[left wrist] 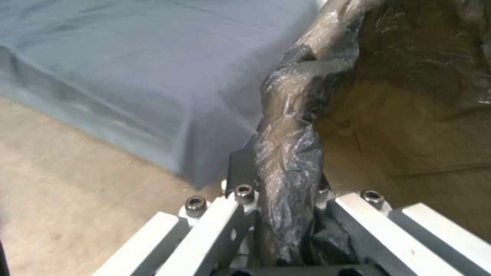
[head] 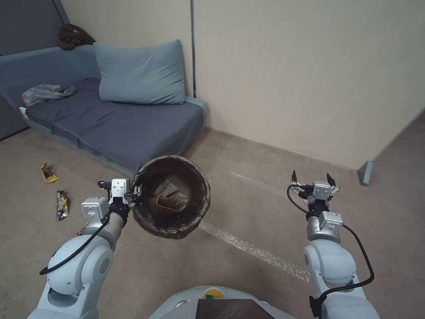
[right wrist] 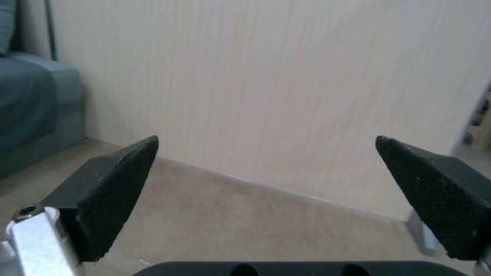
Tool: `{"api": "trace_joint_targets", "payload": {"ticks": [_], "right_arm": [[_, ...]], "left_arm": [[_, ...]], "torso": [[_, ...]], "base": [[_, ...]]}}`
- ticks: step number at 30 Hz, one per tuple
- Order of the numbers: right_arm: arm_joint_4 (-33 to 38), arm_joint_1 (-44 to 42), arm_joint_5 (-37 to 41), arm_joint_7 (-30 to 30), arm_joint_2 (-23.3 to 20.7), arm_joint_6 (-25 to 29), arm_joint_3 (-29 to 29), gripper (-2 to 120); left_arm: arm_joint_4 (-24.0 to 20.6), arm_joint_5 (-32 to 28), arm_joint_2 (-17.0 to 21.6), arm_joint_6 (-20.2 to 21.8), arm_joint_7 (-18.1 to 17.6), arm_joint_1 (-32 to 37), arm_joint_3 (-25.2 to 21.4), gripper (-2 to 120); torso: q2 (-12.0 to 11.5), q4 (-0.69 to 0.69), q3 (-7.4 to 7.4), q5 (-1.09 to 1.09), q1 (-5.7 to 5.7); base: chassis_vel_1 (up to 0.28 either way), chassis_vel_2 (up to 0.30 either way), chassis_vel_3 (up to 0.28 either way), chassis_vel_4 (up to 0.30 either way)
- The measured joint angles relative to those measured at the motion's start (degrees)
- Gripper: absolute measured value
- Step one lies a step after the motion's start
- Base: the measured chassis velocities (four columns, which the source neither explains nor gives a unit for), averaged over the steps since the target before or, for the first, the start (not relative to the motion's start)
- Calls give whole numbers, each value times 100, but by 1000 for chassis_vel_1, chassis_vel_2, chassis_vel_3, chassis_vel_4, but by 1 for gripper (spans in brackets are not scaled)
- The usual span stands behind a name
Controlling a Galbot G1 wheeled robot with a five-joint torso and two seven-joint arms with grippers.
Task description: Pick up the trash bin, then pick up the garbage from the floor and place it into the trash bin.
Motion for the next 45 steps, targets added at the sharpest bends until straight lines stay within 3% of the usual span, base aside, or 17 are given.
{"api": "trace_joint_targets", "payload": {"ticks": [45], "right_arm": [[-128, 24, -70, -34, -14, 21, -76, 100]], "left_arm": [[6, -111, 98, 0, -41, -11, -62, 0]], "torso": [[0, 1, 0, 0, 0]], "base": [[88, 86, 82, 87]]}}
